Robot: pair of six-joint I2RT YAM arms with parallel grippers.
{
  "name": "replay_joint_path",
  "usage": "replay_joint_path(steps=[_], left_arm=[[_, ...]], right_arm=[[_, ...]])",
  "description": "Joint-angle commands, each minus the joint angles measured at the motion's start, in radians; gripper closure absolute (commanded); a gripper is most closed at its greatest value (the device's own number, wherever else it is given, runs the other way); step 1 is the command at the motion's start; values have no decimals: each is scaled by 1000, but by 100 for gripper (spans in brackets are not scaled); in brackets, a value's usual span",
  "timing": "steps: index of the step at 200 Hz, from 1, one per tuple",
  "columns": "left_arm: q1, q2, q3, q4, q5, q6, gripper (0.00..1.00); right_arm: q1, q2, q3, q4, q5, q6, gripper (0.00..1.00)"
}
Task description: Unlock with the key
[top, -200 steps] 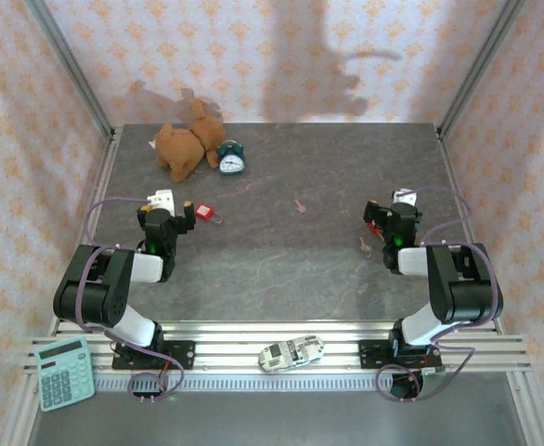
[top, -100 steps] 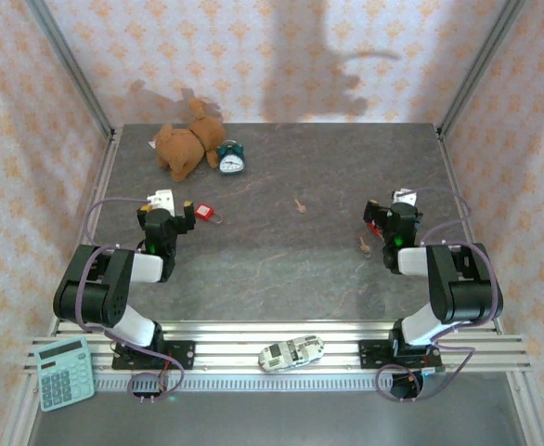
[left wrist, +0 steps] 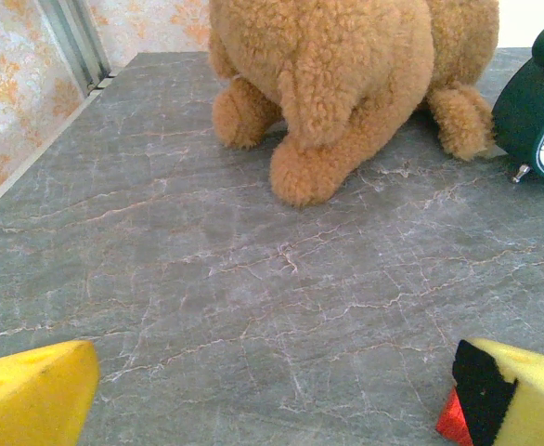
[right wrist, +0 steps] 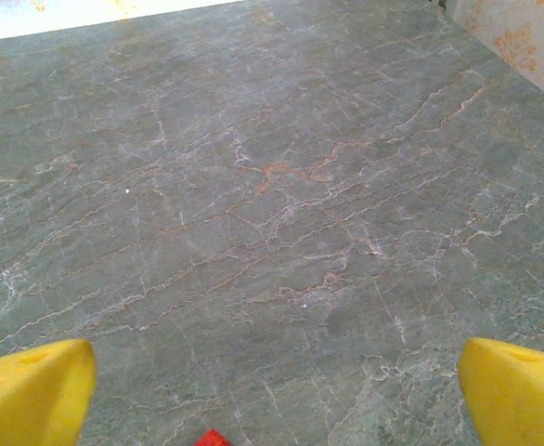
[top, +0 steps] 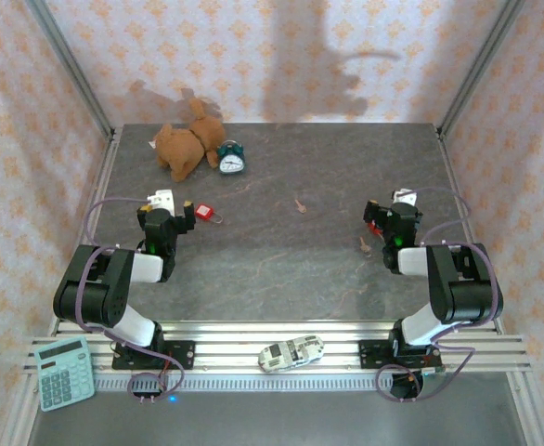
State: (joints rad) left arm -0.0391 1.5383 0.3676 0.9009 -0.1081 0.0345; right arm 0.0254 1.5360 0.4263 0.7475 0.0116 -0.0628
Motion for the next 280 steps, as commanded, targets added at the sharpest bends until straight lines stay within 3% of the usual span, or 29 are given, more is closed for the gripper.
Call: replay_joint_path(steps=[1,140,163,180,202,221,254,269,280], left_arm=[[0,-9,1,18,4,14,0],[4,-6,12,5,-64,-16,0],[-11,-96,-16,-14,-67,3,0],[-67,-268,34,-217,-152,35,0],[-81,-487,194,-515,-53,17,0],[-87,-567,383,-683,-35,-152,0],[-82,-535,754,-1112,-5,-492,0],[-54,-547,717,-965,246,-446,0],[-50,-567,629,-821,273,-563,0]], right_arm=[[4,-19,9,-5,31,13,1],[4,-19,9,-6,31,14,1],[4,-16,9,-5,32,13,1],[3,-17,11,-8,29,14,1],[3,-16,11,-8,29,15,1],[2,-16,12,-7,27,15,1],[3,-20,9,-6,28,13,1],[40,-65,13,-18,133,-3,1],[96,-174,84,-210,217,-35,1]])
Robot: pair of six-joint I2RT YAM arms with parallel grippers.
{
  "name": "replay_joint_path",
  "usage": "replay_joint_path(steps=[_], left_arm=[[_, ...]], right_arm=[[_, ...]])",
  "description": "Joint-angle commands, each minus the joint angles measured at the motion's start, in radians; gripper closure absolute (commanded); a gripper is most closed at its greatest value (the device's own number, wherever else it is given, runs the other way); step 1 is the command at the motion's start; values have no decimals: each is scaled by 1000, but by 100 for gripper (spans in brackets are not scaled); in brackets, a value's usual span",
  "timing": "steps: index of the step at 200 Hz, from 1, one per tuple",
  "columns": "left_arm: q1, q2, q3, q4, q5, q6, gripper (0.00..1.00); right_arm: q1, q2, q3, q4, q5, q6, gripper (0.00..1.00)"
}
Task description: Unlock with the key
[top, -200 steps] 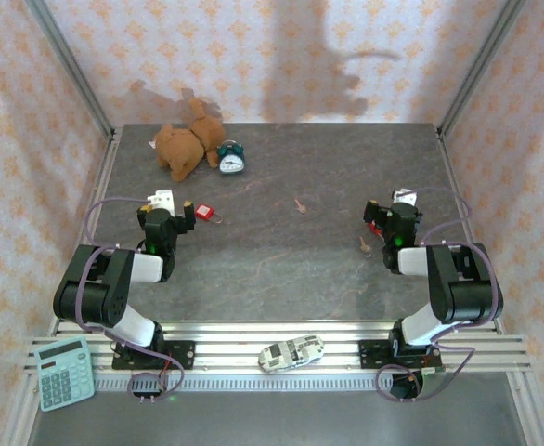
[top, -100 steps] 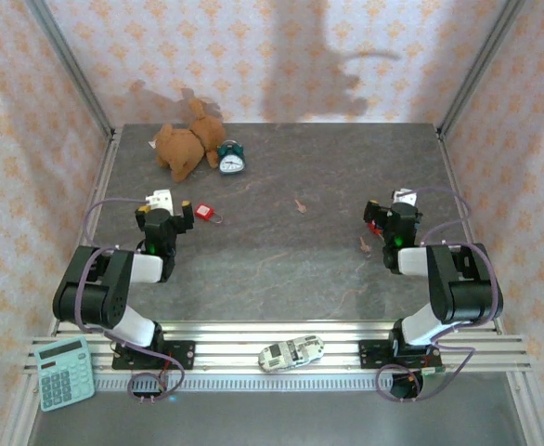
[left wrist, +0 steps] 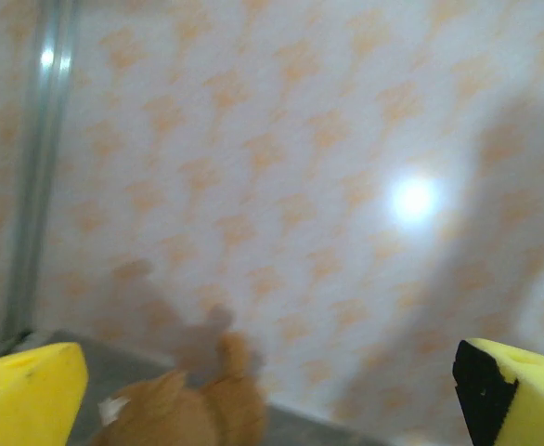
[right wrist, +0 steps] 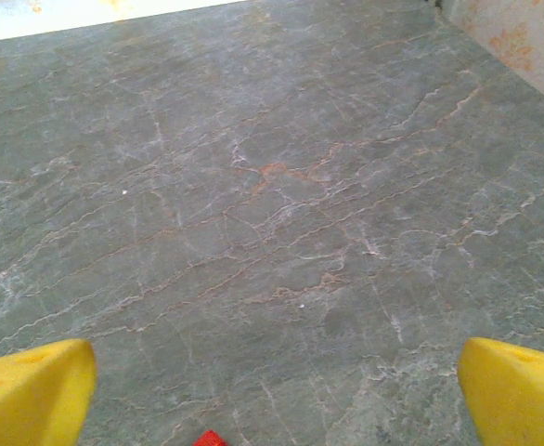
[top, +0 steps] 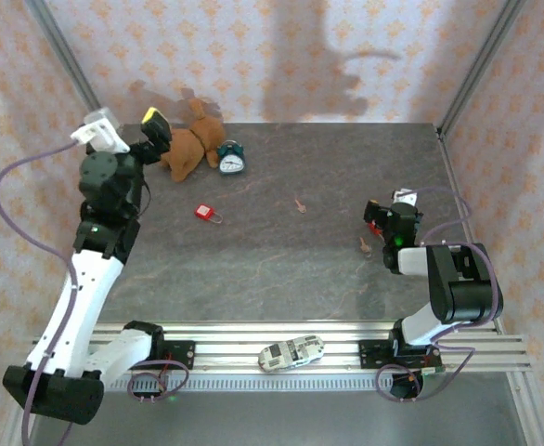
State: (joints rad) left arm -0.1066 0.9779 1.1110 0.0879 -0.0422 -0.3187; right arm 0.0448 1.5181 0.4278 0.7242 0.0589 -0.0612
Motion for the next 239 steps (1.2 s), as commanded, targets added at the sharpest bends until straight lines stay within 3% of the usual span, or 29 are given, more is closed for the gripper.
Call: replay_joint_path(steps=[1,14,27,45,64,91,109,136,155,174,209,239], left_arm=[[19,-8,-123,5,206,-216,0],[45,12,-167,141,291,-325,0],[60,64,-134,155,337,-392,0],[62,136,-62,132,368,-453,0],[62,186,-4,67,362,-460,0],[55,254,53,-160,298,-449,9],[12,325,90,-344,228,-415,17],[-64,458,144,-417,345,-429,24],[-127,531,215,-500,373,-381,25],[-168,563,218,-525,401,-362,25],[-203,570,206,-529,414,-348,25],[-205,557,207,-524,422,-352,25]], right_arm=[[80,-168,91,-207,170,-37,1],[92,-309,228,-473,141,79,1],[92,-387,397,-738,111,184,1],[92,-391,576,-983,112,300,1],[80,-377,647,-1168,225,536,1],[58,-373,616,-1163,41,487,3],[64,-339,611,-1185,-66,474,15],[75,-167,659,-1318,-166,439,37],[80,-78,656,-1348,-206,412,44],[88,-23,643,-1359,-153,393,42],[96,62,662,-1407,-9,354,26],[97,131,684,-1447,70,334,23]])
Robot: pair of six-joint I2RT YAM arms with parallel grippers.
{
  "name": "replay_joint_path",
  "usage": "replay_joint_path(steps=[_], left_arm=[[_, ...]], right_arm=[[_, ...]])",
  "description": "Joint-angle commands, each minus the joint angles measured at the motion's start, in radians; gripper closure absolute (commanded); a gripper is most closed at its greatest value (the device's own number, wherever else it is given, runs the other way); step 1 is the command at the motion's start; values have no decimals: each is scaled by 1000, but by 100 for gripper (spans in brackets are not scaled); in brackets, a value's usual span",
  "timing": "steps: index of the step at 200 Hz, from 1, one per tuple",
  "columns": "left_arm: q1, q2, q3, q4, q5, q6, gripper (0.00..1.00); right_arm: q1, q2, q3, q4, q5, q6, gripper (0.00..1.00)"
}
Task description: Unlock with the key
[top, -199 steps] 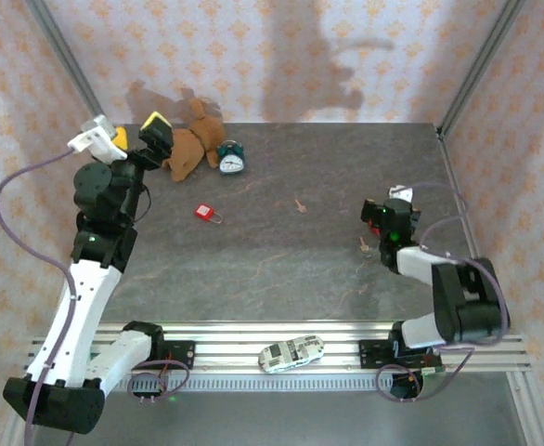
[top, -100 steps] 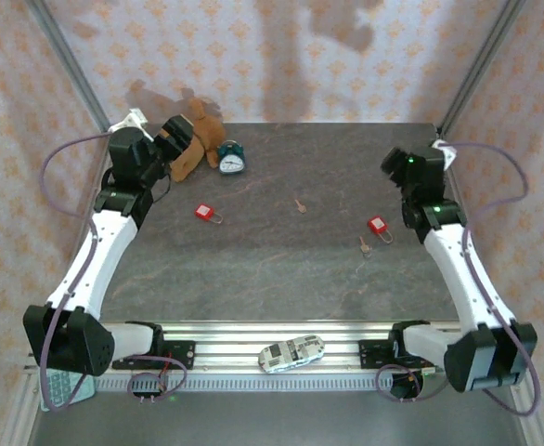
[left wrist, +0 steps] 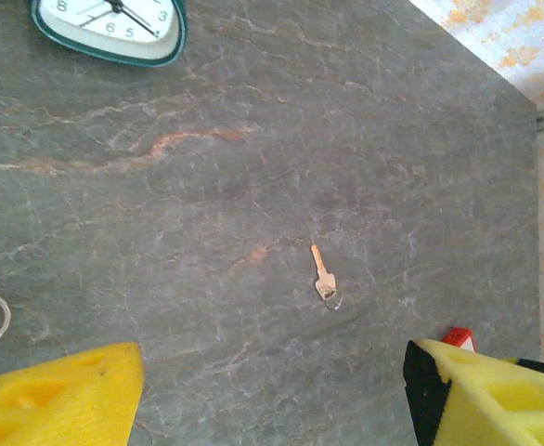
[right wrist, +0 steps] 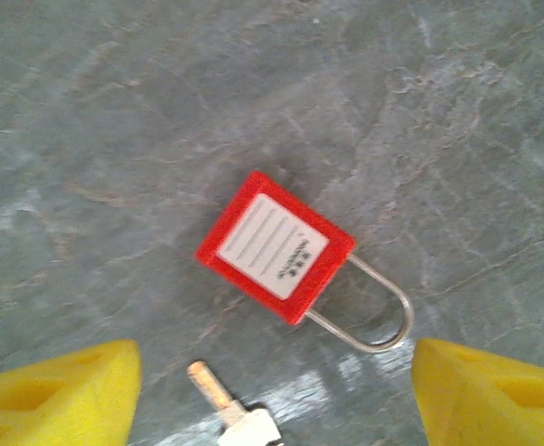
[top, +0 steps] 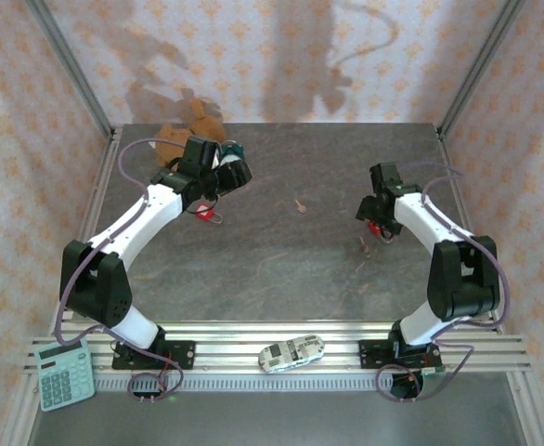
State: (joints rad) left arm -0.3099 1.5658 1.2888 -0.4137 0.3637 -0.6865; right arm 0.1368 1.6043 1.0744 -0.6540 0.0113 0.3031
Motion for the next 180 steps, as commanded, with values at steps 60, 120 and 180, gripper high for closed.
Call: replay_joint_path(steps=[60,120,180], left_arm=[[-7,-31,30,-28,24,22,25],[-8,-26,29,-25,25,22,25],[-8,-18,29,-20,35,21,25]], right_arm=[[-1,159,104,-86,108,-65,23],[-86,244,189,-114,118,-46,24],[-94,218,157,-45,-118,-52,25]])
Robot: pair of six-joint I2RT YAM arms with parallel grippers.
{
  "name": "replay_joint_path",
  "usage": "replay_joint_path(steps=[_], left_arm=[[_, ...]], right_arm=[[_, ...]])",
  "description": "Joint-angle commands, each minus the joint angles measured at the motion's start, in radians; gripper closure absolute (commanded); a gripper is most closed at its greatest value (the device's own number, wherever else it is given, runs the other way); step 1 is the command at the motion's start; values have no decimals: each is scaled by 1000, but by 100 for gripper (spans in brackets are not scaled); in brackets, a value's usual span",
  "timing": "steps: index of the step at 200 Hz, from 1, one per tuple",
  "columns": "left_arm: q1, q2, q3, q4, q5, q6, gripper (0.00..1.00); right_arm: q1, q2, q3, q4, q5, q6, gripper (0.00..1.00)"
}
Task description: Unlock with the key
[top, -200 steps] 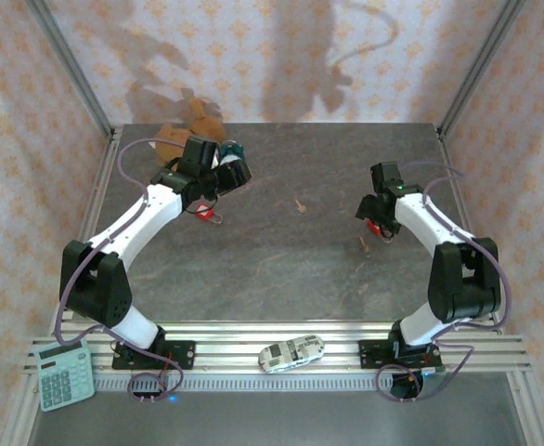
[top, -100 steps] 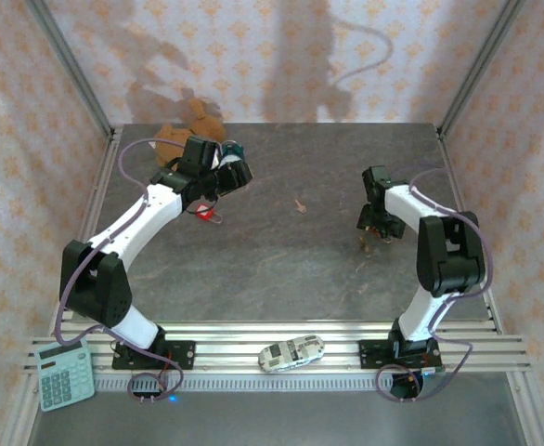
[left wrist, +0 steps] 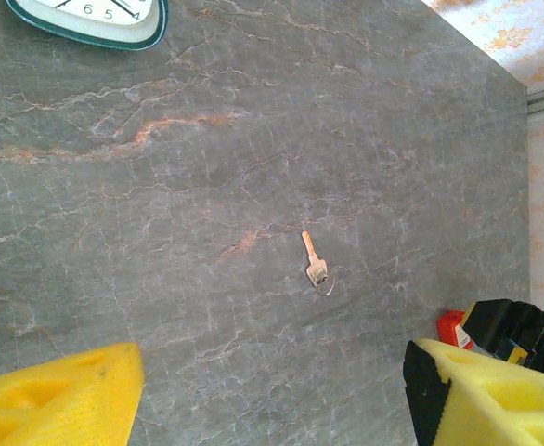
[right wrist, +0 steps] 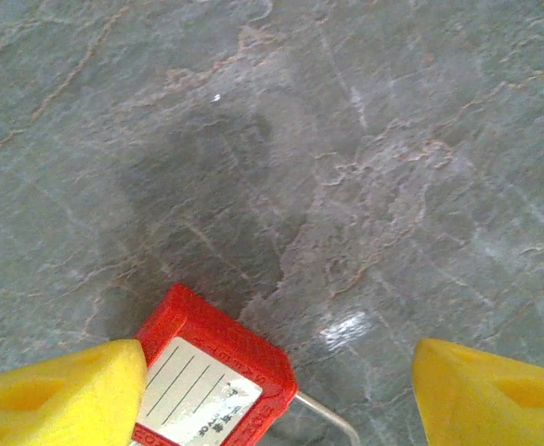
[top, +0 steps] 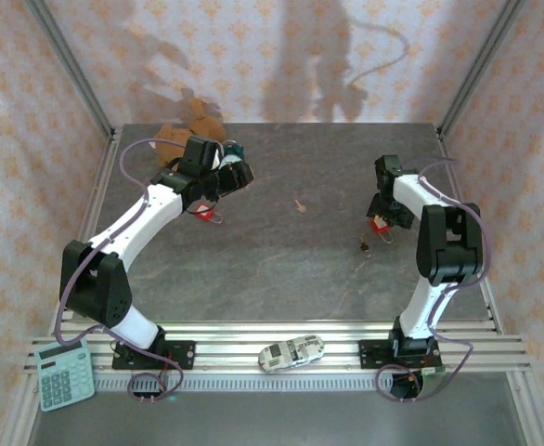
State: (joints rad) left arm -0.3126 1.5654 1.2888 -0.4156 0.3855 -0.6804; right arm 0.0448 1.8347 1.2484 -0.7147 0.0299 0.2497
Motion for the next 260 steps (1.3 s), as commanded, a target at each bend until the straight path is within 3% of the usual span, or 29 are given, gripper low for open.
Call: replay_joint_path(steps=[1,13,52,122,191,235,260], left_arm=[[-5,-18,29,-18,12,15,25],[-5,-15,29,-18,14,15,25],[-5,-16,27,-12,21,12,25],[-5,-15,26,-4,35,7,25],[-5,-19,25,-1,39,6,25],[-5,-19,24,2,47,4,25],[-4,-15,26,5,50,2,25]], right_arm=[[-2,-13,-19,18,-145,1,25],[-1,-30,-47,57,-209,-3,24],[0,-16,-52,63,-213,-19,21],[31,-27,-98,130,-418,54,21],[171,75,31,96,-439,68,22],[223,22,10,95,-460,94,22],[254,-26,12,61,-413,99,22]])
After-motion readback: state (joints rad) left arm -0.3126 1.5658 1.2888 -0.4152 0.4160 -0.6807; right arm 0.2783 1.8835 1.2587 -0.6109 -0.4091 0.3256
